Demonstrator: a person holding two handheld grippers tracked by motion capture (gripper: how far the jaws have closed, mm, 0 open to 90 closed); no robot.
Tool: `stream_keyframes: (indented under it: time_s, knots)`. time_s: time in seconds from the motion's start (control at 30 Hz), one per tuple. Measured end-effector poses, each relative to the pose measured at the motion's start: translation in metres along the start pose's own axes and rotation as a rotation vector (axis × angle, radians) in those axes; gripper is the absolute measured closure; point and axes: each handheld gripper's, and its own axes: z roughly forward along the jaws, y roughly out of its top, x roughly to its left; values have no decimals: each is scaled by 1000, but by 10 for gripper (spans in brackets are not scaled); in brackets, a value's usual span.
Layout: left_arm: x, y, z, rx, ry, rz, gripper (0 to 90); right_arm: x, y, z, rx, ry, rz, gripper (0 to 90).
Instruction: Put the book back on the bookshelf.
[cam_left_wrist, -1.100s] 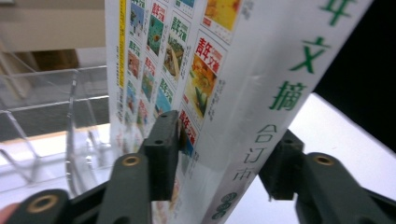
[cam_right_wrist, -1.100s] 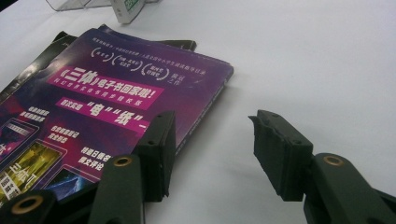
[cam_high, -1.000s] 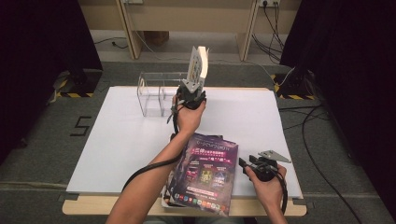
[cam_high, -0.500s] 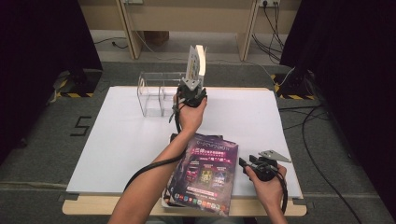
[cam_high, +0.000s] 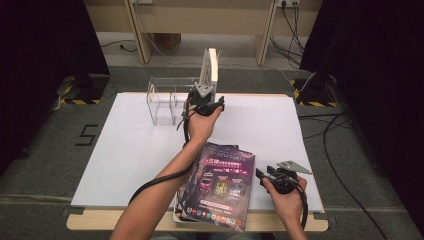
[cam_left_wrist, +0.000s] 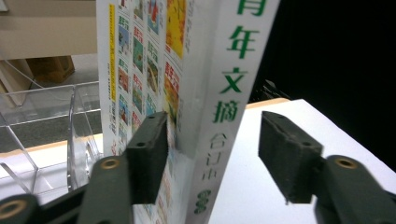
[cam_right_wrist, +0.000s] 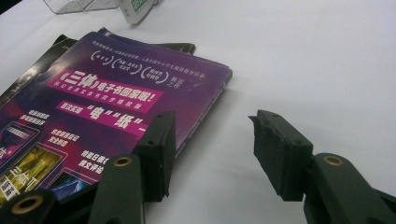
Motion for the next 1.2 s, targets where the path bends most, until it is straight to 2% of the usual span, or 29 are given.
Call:
stream_keyframes:
  time_s: [0.07,0.23,0.27,0.33,0.43,0.5,0.87,0.97,1.0,1.13,1.2]
  knots:
    - [2,-2,-6,28,1,4,352,0,0,0,-1,-2,-2,496]
    - [8,-5,-16,39,-7,2,317,0,1,-1,-4,-3,-8,497]
    - [10,-6,-19,42,-7,4,317,0,1,-1,-4,-3,-8,497]
    - [17,-11,-26,54,-14,-26,316,1,2,0,-5,-2,-5,497]
    - [21,-17,-31,67,-23,-12,316,2,2,0,-3,-1,-8,497]
    - [23,-22,-34,79,-40,-17,325,3,3,-1,-6,-1,-13,497]
    - [37,-50,-46,153,-71,-33,376,6,8,0,-7,4,-21,501]
    - [41,-59,-52,174,-86,-41,389,8,9,0,-2,6,-20,502]
    - [44,-67,-56,202,-113,-55,399,8,10,1,9,8,-26,504]
    - [46,-79,-63,234,-146,-68,440,9,11,3,47,15,-18,515]
    - [45,-92,-71,266,-179,-66,450,9,11,5,65,18,-12,521]
